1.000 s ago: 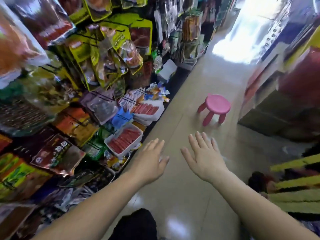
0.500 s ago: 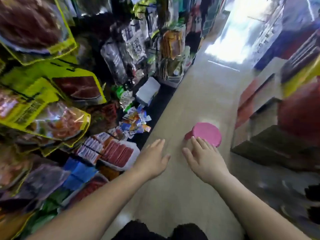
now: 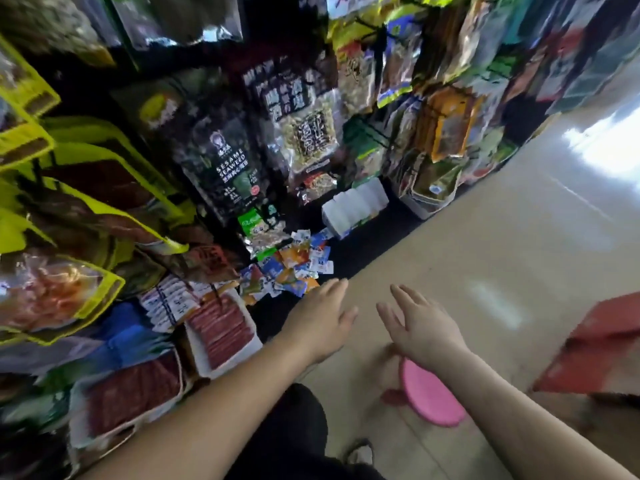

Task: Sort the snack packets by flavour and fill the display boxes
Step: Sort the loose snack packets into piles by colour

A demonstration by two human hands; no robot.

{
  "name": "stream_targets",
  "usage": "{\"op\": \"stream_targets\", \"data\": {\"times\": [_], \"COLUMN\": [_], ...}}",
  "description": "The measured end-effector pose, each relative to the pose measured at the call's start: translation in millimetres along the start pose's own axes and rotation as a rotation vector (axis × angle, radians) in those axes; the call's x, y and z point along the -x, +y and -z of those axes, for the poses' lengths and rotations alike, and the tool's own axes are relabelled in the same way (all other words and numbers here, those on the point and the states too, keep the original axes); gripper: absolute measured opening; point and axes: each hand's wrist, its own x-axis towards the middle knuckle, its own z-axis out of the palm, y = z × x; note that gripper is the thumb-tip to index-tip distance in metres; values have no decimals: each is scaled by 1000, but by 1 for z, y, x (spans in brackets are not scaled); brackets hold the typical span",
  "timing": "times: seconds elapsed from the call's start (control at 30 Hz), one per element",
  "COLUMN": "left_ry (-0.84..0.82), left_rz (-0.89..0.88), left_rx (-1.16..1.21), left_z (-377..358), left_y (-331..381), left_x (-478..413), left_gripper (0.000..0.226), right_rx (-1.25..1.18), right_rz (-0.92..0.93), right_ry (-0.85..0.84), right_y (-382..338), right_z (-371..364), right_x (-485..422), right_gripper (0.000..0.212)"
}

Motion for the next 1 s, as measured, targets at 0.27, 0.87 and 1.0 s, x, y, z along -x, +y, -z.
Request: {"op": "stream_targets", "data": {"times": [0.27, 0.87, 1.0], "left_ry": [37, 260, 239], "left_rz": [173, 708, 839], "left_rx": [-24, 270, 350], "left_z": [52, -29, -59], "left_y": [-37, 23, 40], "left_x": [-106, -259, -268], "left_gripper": [61, 61, 66], "right_rx": [-30, 162, 232], "right_rz": [135, 549, 594], "right_ry": [-79, -373, -493], "right_y": [-8, 78, 87], "right_z": [30, 72, 59], "right_x": [-165, -389, -413], "right_gripper": [71, 70, 72]}}
